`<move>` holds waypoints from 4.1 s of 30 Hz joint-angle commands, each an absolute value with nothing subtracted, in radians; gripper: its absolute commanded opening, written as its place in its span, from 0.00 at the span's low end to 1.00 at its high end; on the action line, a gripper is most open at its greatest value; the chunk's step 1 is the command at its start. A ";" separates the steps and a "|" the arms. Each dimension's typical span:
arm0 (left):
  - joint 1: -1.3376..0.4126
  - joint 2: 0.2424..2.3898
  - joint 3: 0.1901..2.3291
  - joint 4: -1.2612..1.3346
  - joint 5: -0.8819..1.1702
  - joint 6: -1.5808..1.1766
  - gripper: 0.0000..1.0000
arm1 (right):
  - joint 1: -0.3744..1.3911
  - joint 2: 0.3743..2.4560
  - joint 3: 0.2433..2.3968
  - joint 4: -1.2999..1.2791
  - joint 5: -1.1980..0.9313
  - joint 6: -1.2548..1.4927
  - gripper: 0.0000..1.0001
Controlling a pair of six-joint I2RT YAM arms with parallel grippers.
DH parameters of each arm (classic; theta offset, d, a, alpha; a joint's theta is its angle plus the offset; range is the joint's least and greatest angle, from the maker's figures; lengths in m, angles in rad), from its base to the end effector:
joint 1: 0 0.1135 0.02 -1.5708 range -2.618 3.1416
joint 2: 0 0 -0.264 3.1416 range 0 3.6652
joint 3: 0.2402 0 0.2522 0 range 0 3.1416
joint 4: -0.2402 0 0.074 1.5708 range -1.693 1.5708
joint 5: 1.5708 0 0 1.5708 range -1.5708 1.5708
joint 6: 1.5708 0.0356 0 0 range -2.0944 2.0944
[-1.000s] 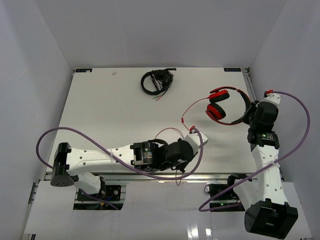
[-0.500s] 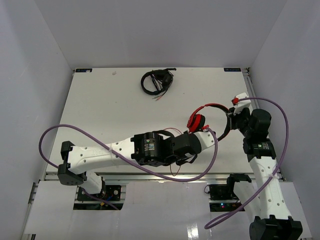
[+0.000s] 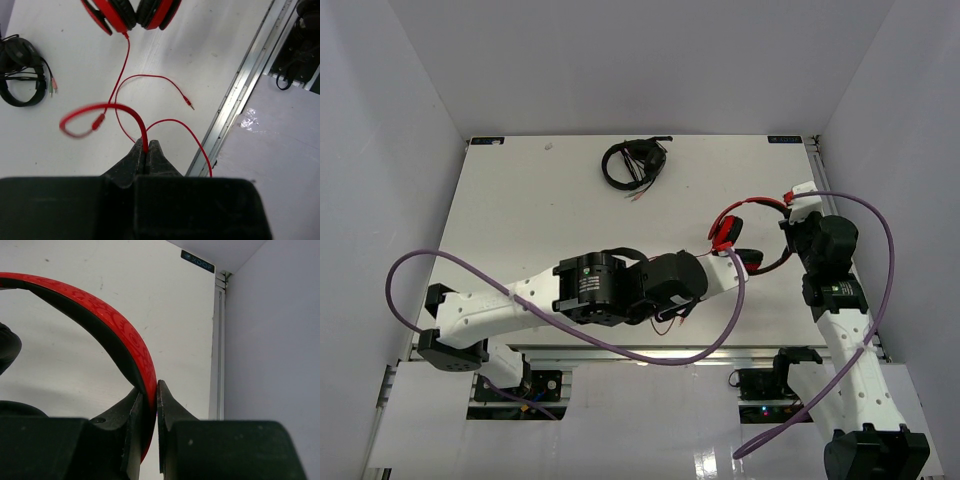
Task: Wrap the headphones
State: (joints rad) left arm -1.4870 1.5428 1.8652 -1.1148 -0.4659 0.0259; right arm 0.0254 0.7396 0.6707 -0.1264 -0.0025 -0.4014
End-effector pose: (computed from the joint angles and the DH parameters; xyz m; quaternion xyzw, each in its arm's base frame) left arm 0.0411 -0.2978 0.4366 0.5542 0.7148 -0.0873 0.4175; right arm 0.1809 0.0047 0.3132 -0.1644 0.7550 -0.1177 0.6238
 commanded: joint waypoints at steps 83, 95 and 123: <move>-0.703 1.232 0.748 0.227 0.380 -0.287 0.00 | -0.030 0.921 0.879 0.058 -1.295 0.543 0.08; -0.691 1.081 0.899 -0.058 0.187 -0.045 0.00 | -0.029 0.885 0.913 -0.429 -0.714 -0.049 0.08; -0.655 1.309 1.495 -0.349 0.029 0.252 0.00 | 0.277 0.828 0.785 -0.716 -0.336 -0.661 0.08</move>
